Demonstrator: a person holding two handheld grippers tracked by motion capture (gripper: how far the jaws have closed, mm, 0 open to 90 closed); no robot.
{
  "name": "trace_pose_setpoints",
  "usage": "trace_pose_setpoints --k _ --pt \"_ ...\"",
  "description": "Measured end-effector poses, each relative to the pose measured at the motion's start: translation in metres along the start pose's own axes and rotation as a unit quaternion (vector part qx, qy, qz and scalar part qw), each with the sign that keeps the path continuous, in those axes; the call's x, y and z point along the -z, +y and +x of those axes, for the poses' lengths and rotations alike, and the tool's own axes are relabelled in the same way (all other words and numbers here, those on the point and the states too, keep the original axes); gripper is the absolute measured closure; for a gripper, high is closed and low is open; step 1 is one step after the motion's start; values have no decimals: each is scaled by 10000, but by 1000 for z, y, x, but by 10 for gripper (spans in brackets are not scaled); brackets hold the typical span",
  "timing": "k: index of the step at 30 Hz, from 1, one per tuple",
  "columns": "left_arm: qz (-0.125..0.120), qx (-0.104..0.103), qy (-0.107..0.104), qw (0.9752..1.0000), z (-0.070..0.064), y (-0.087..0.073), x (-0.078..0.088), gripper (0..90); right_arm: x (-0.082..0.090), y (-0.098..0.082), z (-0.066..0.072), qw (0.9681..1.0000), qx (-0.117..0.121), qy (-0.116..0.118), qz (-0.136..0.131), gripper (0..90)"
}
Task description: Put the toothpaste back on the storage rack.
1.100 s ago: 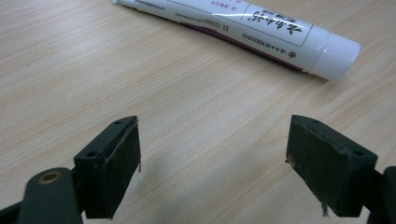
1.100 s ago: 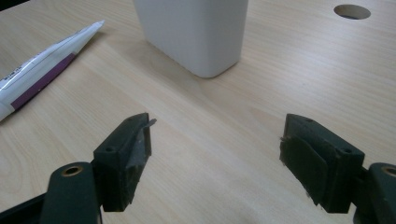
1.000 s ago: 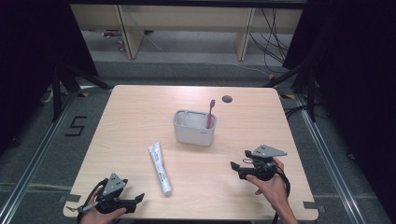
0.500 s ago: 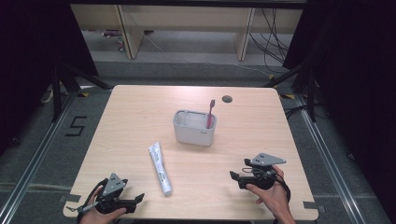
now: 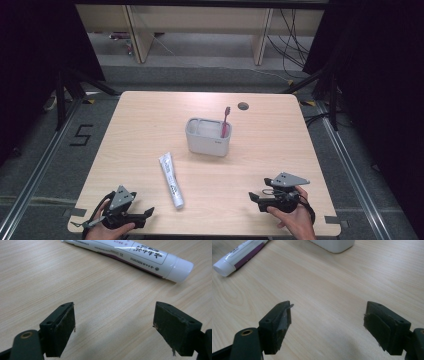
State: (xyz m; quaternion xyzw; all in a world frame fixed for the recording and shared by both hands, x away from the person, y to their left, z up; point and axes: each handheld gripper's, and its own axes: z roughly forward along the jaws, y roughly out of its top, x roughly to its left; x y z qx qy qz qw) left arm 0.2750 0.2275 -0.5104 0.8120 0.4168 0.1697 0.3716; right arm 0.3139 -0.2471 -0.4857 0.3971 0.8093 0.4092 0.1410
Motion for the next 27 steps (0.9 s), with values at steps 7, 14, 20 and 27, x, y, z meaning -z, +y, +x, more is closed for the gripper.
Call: trace_pose_setpoints --k 7,14,20,27 --pt "-66 61 -65 9999 -1 -1 1 170 3 -5 2 9999 -105 27 41 226" --pt "-195 359 -220 9989 -3 4 2 169 4 -6 3 10000 81 17 21 230" --pt "-273 428 -254 9984 -9 17 -1 163 4 -7 3 9999 -100 10 45 232" --pt "-143 501 -152 9985 -6 37 -5 163 3 -7 2 10000 -2 24 4 238"
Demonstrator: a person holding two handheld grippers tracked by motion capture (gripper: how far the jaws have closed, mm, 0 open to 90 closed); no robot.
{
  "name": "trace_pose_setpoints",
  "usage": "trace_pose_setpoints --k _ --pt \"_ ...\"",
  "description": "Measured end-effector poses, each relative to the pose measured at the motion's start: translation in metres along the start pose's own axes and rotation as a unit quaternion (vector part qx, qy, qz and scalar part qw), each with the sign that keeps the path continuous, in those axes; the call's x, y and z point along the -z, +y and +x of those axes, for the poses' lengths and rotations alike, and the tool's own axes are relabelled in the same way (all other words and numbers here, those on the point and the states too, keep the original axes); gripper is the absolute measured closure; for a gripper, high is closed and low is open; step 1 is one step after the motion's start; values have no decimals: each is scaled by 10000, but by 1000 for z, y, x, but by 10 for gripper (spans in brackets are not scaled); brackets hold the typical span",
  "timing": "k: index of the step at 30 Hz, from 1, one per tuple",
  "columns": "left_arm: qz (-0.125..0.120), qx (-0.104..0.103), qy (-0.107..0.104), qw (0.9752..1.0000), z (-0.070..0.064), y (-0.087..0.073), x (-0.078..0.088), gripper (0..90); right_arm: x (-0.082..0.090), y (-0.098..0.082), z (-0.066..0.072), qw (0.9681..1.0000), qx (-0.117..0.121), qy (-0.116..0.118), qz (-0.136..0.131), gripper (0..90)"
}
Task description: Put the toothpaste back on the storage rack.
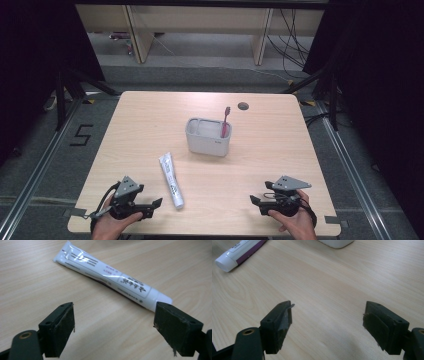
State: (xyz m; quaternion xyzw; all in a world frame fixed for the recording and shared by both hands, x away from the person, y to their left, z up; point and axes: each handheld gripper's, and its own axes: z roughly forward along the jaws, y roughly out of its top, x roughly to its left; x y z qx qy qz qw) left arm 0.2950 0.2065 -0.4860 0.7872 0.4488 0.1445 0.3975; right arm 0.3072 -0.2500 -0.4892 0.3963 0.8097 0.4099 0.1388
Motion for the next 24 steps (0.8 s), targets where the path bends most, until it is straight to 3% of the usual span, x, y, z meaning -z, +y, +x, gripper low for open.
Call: trace_pose_setpoints --k 1,2,3,6,7,11,16,19,21,24 --pt "4 33 -35 10000 0 4 -3 163 -1 0 0 10000 -32 61 -21 238" --pt "79 28 -56 9999 1 7 -3 163 1 1 -1 9999 112 9 -10 238" --pt "18 92 -83 9999 0 9 -5 163 1 1 0 10000 66 10 4 238" --pt "189 3 -108 9998 0 16 -8 168 1 0 0 10000 22 3 -14 238" --pt "242 2 -68 9997 0 19 -10 172 1 0 1 9999 -93 40 15 238" --pt "544 -52 -105 9985 -1 27 -17 200 0 0 0 10000 15 75 3 239" --pt "693 -111 -122 9975 -7 34 -28 234 0 0 -2 10000 91 21 14 239" --pt "769 -72 -126 9969 -9 40 -36 247 0 0 -2 9999 95 126 46 240" --pt "879 20 -170 9960 -10 43 -39 253 0 0 -1 9999 126 -10 -11 241" --pt "919 23 -163 9956 -8 47 -43 252 0 0 -2 9999 142 -16 -1 242"
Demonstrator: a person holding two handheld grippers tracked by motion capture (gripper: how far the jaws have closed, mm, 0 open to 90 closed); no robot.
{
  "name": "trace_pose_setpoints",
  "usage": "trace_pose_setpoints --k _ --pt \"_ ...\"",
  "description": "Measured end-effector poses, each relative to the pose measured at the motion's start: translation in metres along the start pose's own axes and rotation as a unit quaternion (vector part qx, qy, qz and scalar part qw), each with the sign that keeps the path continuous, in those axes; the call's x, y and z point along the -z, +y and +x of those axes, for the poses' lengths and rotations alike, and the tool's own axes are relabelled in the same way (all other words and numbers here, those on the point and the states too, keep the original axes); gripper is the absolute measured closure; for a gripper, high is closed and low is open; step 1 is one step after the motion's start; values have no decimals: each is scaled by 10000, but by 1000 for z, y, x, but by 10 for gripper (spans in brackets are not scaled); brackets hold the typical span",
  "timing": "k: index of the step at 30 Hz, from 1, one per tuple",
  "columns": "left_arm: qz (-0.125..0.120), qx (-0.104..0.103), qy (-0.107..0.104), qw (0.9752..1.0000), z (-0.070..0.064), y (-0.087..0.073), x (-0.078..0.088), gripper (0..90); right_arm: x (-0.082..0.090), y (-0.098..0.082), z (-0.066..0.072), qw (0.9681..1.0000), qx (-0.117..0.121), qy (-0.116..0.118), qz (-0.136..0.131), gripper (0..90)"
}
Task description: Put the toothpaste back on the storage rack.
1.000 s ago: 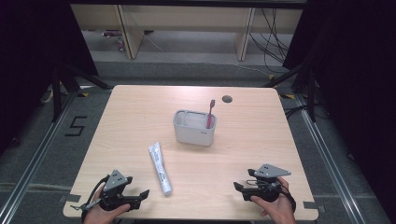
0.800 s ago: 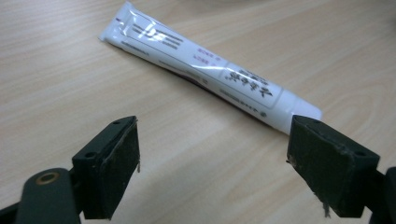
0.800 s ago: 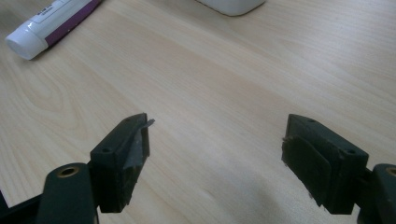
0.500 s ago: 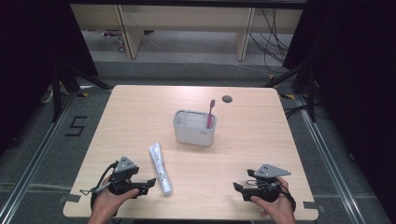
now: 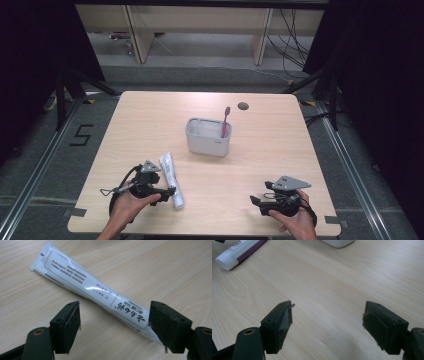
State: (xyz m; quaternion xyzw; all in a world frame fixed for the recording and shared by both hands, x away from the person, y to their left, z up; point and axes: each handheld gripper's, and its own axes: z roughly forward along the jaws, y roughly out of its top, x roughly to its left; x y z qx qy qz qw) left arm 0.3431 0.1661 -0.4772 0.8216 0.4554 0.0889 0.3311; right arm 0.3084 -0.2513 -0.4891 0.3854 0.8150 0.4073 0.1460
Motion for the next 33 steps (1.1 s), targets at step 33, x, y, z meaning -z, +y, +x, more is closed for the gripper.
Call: trace_pose_setpoints --k 33 --pt "846 163 81 9962 8 36 -27 236 -1 0 1 10000 68 58 45 249"
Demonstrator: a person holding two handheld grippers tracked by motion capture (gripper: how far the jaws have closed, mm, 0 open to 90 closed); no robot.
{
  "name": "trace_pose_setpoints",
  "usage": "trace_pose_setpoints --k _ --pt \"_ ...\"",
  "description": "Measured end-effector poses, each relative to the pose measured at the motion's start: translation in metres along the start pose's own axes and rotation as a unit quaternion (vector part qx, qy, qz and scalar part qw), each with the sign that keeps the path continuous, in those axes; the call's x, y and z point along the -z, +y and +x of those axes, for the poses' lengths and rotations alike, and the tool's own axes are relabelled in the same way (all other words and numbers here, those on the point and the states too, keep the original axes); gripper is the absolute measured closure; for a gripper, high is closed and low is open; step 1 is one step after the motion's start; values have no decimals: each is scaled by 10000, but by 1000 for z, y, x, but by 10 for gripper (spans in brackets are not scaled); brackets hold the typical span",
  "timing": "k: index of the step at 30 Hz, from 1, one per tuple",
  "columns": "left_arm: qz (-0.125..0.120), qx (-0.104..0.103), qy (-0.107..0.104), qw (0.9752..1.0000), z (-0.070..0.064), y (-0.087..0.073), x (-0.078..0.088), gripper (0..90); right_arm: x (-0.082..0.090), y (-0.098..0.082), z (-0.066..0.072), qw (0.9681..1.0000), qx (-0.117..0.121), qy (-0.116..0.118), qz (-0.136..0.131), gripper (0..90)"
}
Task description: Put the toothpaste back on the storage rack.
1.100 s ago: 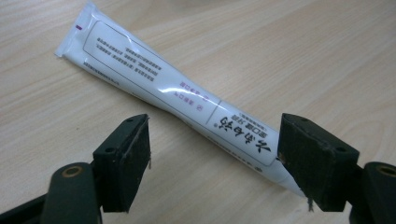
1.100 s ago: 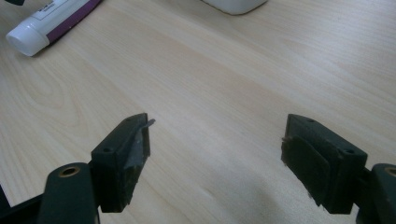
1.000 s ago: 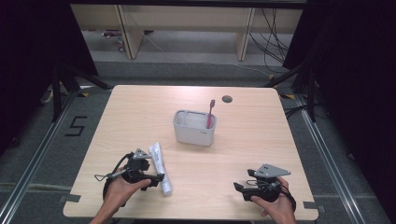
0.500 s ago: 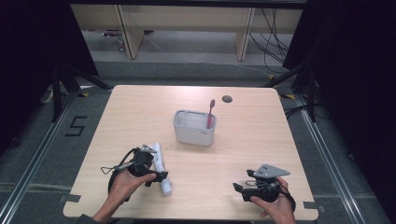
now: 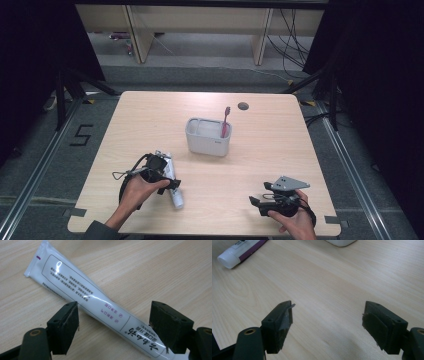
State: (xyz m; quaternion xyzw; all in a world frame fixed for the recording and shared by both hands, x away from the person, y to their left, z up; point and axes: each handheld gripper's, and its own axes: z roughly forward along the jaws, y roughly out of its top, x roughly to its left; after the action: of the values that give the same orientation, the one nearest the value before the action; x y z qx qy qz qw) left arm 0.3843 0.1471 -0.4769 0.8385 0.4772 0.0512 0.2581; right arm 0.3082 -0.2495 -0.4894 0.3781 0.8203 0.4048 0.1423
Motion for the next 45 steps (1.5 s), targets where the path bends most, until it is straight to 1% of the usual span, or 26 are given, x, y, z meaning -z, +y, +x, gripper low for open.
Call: trace_pose_setpoints --k 3,4,5,8,14,16,18,19,21,23,24,25,27,28,30,31,32,33,34,35,36,37,39,41,43,45 --pt "96 -52 34 9999 0 1 -3 245 1 0 0 10000 -44 3 16 249" --pt "69 -32 49 10000 -1 1 -4 251 0 0 1 10000 -79 45 10 249" --pt "90 -102 68 9999 -1 2 -4 253 0 0 0 10000 -37 6 -1 250" --pt "136 -152 107 9997 -1 3 -6 251 1 0 1 10000 -46 8 22 250" --pt "162 -282 159 9993 -2 5 -7 292 0 1 1 10000 -47 68 37 252" --pt "217 -362 174 9990 -2 6 -5 329 0 0 1 9998 -131 158 -14 253" --pt "201 -432 169 9987 -2 6 -5 355 0 0 1 9997 -184 175 -39 253" --pt "202 -466 168 9986 -3 6 -5 368 2 1 1 9998 -144 128 -17 253" --pt "236 -537 148 9982 -2 6 -4 393 1 1 1 9995 -229 220 -25 253" --pt "271 -591 138 9978 -2 6 -3 414 2 1 2 9992 -343 215 9 254" --pt "257 -613 153 9977 -2 6 -3 426 2 1 0 9996 -194 183 -29 255" --pt "261 -609 146 9977 -3 6 -3 443 2 1 0 9993 -270 250 6 256" --pt "245 -643 131 9975 -3 5 -3 459 2 1 -1 9997 -188 157 -42 258" --pt "261 -668 121 9974 -2 5 -3 465 3 1 0 9996 -204 180 -52 259" --pt "264 -700 121 9971 -1 5 -3 477 3 1 0 9992 -288 267 -88 260" --pt "301 -722 108 9969 -1 6 -4 484 1 1 0 9985 -369 392 -137 262" --pt "331 -739 99 9967 0 6 -4 489 3 1 2 9977 -519 436 -46 263" --pt "302 -734 105 9968 0 6 -5 494 2 1 2 9978 -501 429 -93 263" --pt "297 -716 93 9970 0 6 -6 503 2 1 0 9984 -372 402 -118 263" --pt "370 -762 75 9964 1 6 -5 512 2 1 -1 9985 -356 380 -144 263" --pt "335 -753 92 9966 1 6 -6 520 3 1 -1 9986 -354 378 -123 263" --pt "354 -777 82 9963 1 7 -7 528 3 1 0 9979 -467 426 -122 263" --pt "392 -760 75 9963 1 7 -8 537 2 1 1 9973 -534 462 -191 264" --pt "395 -791 71 9961 1 9 -8 546 1 0 1 9973 -535 468 -203 264" --pt "467 -865 102 9951 1 11 -8 550 2 1 -1 9984 -369 403 -157 264" --pt "483 -906 134 9946 -1 13 -7 558 3 1 0 9985 -364 397 -125 264"
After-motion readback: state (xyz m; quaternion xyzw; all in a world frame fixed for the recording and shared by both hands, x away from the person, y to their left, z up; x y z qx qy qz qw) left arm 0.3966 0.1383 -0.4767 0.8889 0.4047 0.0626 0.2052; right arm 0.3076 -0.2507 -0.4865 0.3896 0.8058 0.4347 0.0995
